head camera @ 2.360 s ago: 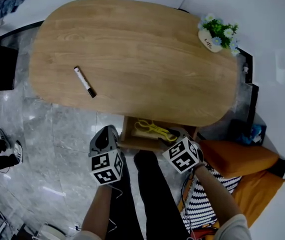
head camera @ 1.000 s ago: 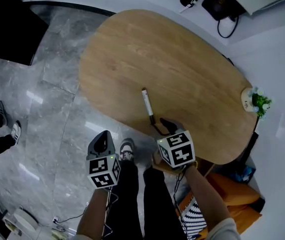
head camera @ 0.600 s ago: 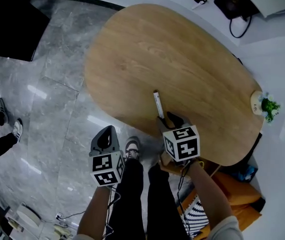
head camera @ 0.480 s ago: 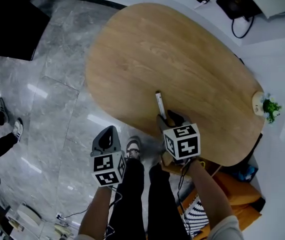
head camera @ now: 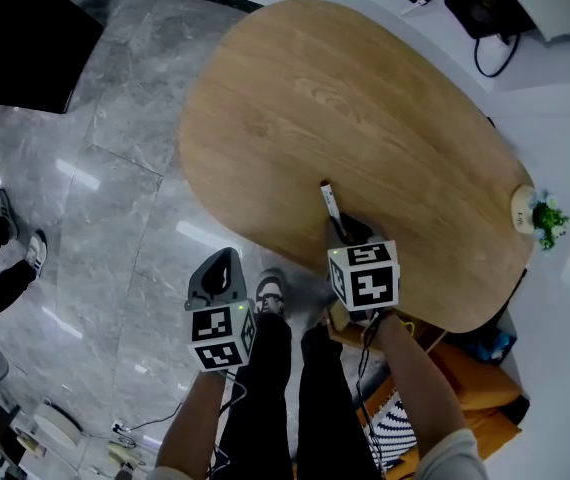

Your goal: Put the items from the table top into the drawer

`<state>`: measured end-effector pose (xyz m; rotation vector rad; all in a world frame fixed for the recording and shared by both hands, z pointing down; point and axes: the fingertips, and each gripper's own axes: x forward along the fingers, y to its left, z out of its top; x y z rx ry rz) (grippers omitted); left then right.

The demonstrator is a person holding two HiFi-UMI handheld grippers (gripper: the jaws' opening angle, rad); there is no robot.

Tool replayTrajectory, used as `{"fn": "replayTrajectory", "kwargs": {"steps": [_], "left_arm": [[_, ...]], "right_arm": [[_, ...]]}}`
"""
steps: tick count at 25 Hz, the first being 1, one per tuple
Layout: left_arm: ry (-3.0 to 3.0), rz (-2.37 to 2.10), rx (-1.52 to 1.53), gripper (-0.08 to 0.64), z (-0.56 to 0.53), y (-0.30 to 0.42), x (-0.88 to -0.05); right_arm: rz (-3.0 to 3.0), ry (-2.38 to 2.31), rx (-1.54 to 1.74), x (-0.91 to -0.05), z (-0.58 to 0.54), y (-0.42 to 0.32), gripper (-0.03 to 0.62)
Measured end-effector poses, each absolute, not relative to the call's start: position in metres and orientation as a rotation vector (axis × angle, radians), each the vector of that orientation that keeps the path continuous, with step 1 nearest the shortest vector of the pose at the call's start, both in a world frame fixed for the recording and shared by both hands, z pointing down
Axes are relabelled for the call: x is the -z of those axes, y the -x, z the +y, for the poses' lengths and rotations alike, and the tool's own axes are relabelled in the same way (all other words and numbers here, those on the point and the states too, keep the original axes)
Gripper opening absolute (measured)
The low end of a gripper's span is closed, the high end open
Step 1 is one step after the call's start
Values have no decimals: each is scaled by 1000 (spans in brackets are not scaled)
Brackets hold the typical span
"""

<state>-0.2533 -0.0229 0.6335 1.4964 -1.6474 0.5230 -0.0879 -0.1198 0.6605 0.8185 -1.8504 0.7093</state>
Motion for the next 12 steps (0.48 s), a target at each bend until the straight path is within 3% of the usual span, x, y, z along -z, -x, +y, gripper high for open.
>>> {"fn": "replayTrajectory", "kwargs": {"steps": [12], "left_arm": [[-1515,-1643,-542,3,-14,243,-630]], "right_arm": [[-1836,-822,-728,-652,-103,73,60]]}}
